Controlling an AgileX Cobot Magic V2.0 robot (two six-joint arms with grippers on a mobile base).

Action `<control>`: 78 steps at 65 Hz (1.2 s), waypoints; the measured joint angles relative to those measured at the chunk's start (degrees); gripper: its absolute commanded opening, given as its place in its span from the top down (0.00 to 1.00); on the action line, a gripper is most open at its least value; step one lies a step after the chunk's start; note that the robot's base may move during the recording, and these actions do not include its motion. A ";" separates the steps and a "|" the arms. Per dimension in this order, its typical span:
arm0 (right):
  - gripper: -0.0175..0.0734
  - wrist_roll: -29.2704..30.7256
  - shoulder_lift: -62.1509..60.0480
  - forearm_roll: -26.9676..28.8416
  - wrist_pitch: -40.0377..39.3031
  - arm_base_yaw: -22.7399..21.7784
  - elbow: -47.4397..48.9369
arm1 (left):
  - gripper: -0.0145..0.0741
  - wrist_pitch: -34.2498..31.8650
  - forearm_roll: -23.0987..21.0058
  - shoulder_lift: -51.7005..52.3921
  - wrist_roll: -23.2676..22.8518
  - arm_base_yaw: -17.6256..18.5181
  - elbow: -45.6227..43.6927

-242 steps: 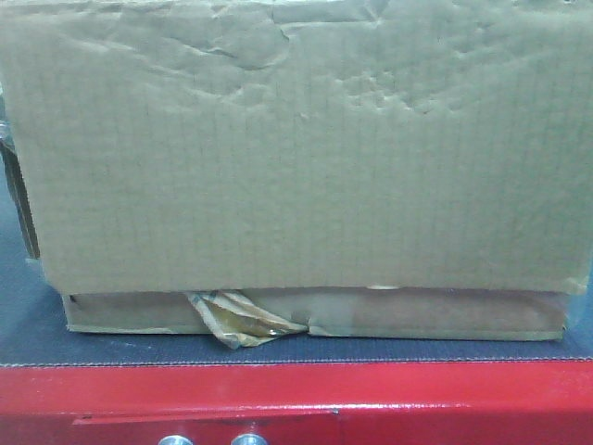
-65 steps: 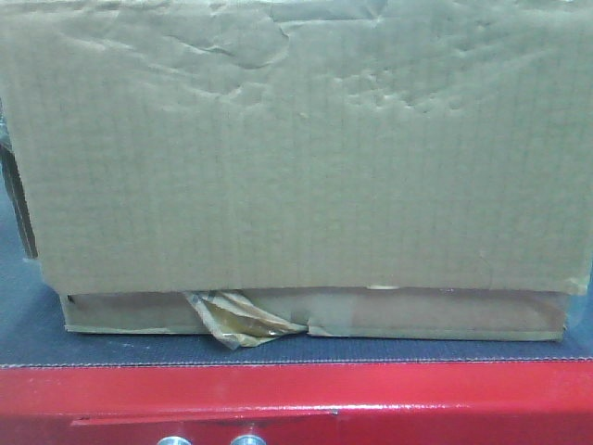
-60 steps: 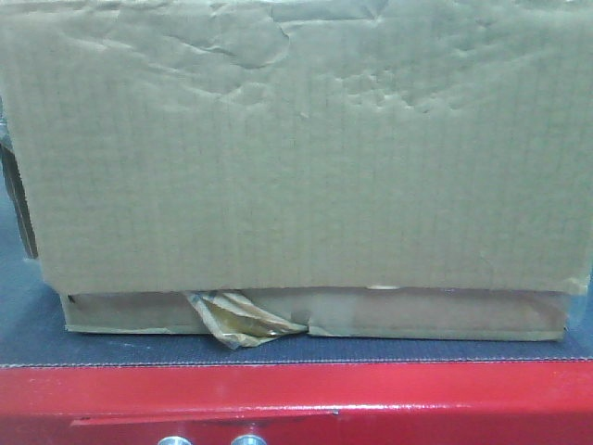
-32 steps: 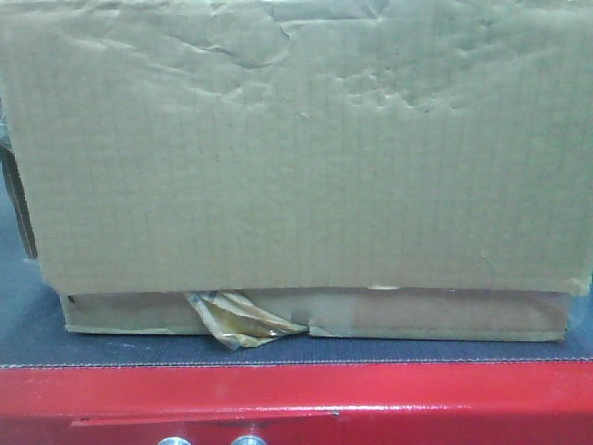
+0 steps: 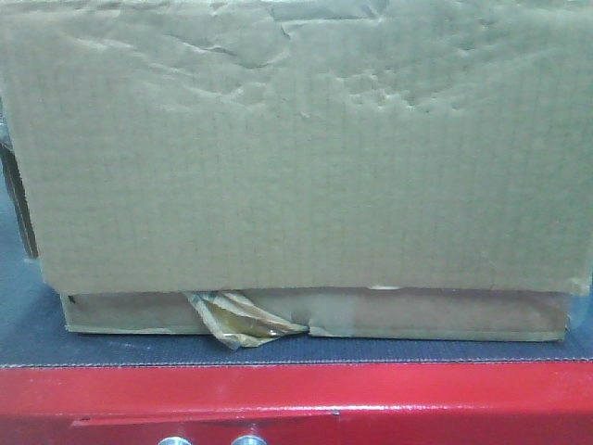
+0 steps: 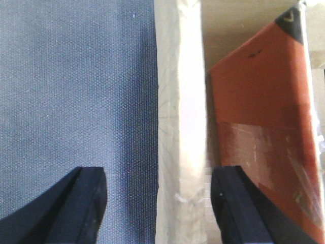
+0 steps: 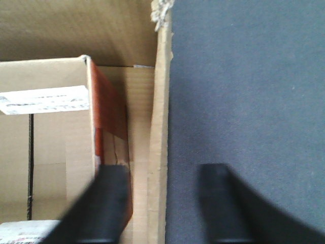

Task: Stack two boxes on right shelf middle
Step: 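Lift the two stacked boxes off the table with both grippers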

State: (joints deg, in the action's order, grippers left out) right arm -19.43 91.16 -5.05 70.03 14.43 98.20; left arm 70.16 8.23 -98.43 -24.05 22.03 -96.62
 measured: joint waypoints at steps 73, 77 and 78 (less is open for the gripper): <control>0.59 -0.10 4.75 1.63 0.28 0.00 -5.56 | 0.45 -2.37 0.00 -1.41 0.00 0.00 0.00; 0.65 -0.10 4.88 1.63 0.28 0.00 -5.56 | 0.47 -2.10 -0.31 -1.79 0.00 0.00 0.00; 0.66 -0.10 4.91 1.63 0.28 0.00 -5.56 | 0.48 -2.10 -0.33 -1.92 0.00 0.00 0.00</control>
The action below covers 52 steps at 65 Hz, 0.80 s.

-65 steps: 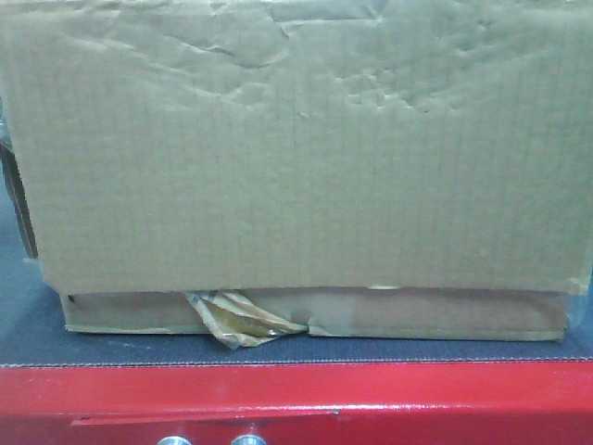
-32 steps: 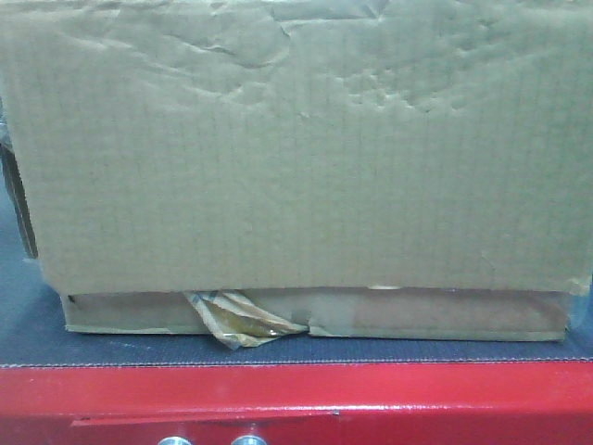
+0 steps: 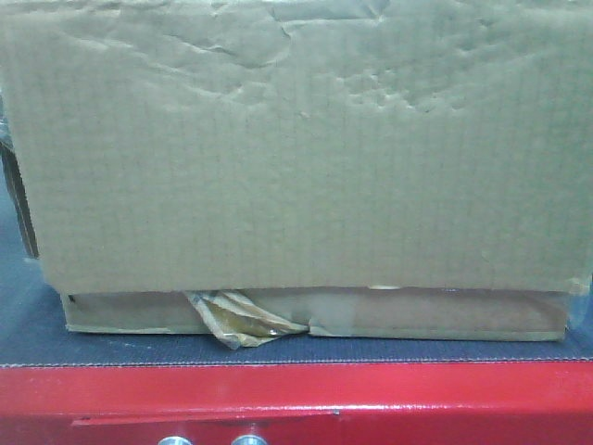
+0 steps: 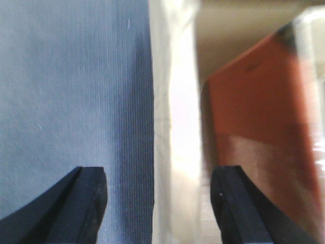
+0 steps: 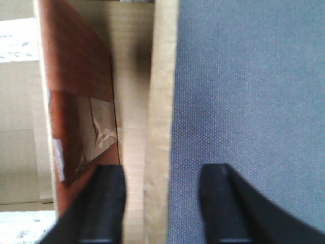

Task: Stack two boxes on right shelf middle
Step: 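Lift the two stacked boxes off the table with both grippers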

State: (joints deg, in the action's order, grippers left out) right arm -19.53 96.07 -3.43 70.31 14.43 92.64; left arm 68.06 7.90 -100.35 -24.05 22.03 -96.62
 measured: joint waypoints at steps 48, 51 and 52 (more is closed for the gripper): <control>0.98 -7.13 -2.04 -6.82 -2.56 5.12 -0.42 | 0.96 -0.22 7.46 3.36 -6.74 1.68 0.19; 0.98 -7.75 -3.10 -7.69 -4.95 5.61 -0.42 | 0.96 -1.16 9.53 4.90 -7.51 1.79 0.19; 0.98 -8.04 -3.47 -7.88 -5.69 5.69 -0.42 | 0.96 -1.56 9.78 5.46 -7.74 1.79 0.19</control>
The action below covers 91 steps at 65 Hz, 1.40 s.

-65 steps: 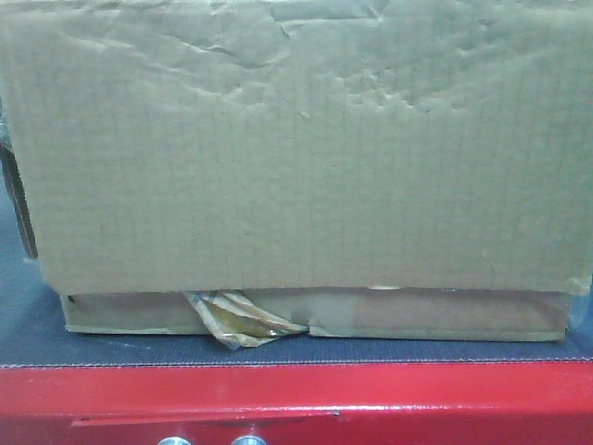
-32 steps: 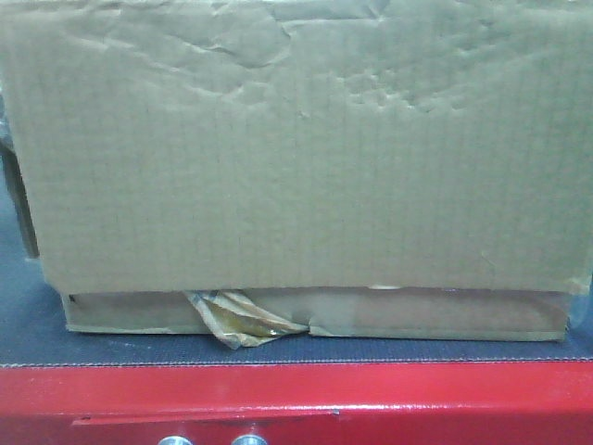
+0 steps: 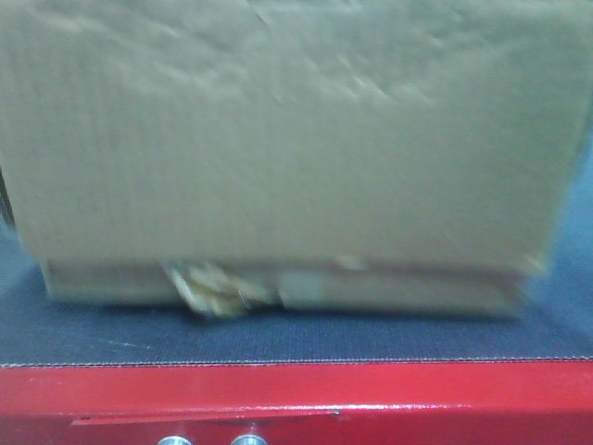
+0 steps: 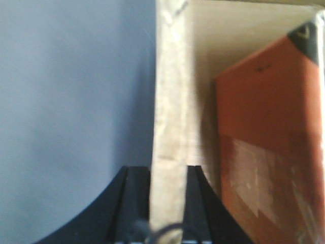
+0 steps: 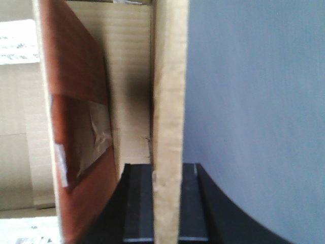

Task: Stack two boxes on right shelf middle
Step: 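Lift the two stacked boxes off the table with both grippers, then back away from the red table holding the boxes raised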

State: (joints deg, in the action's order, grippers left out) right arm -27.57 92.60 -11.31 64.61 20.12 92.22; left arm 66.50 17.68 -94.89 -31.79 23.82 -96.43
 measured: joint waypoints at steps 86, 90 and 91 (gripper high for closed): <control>0.98 -3.77 -8.42 -12.61 -16.35 0.66 5.90 | 0.96 -21.03 11.82 12.32 -1.47 0.13 0.00; 0.98 -3.77 -8.42 -12.61 -16.35 0.66 5.90 | 0.96 -21.03 11.82 12.32 -1.47 0.13 0.00; 0.98 -3.77 -8.42 -12.61 -16.35 0.66 5.90 | 0.96 -21.03 11.82 12.32 -1.47 0.13 0.10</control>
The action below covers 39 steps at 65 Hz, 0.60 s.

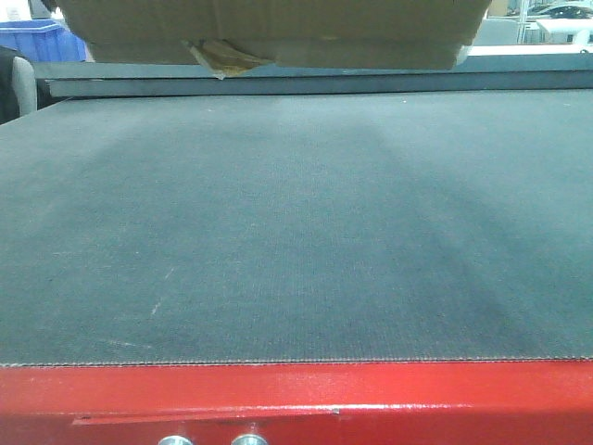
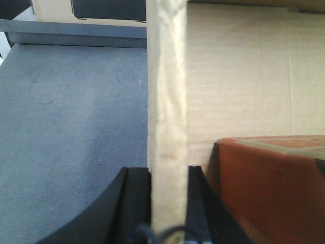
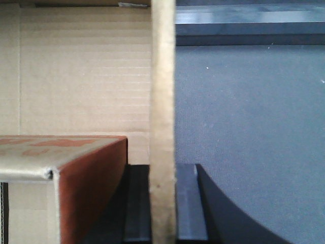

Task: Stack two boxes on right shelf middle
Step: 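Back away from the red table holding the boxes raised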

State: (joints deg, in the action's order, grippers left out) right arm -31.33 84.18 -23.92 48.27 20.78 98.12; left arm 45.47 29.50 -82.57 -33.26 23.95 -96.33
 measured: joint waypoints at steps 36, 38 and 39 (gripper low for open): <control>0.98 -0.10 0.00 -0.82 -3.76 0.00 0.00 | 0.96 0.00 0.33 0.00 -0.11 0.00 -0.01; 0.98 -0.10 0.00 -0.82 -4.02 0.00 0.00 | 0.96 0.00 0.45 0.00 -0.11 0.00 -0.01; 0.98 -0.10 0.00 -0.82 -4.17 0.00 0.00 | 0.96 0.00 0.45 0.00 -0.11 0.00 -0.01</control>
State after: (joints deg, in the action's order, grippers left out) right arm -31.44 84.18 -24.74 44.10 20.78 98.12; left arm 45.47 29.95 -82.57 -33.37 23.95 -96.34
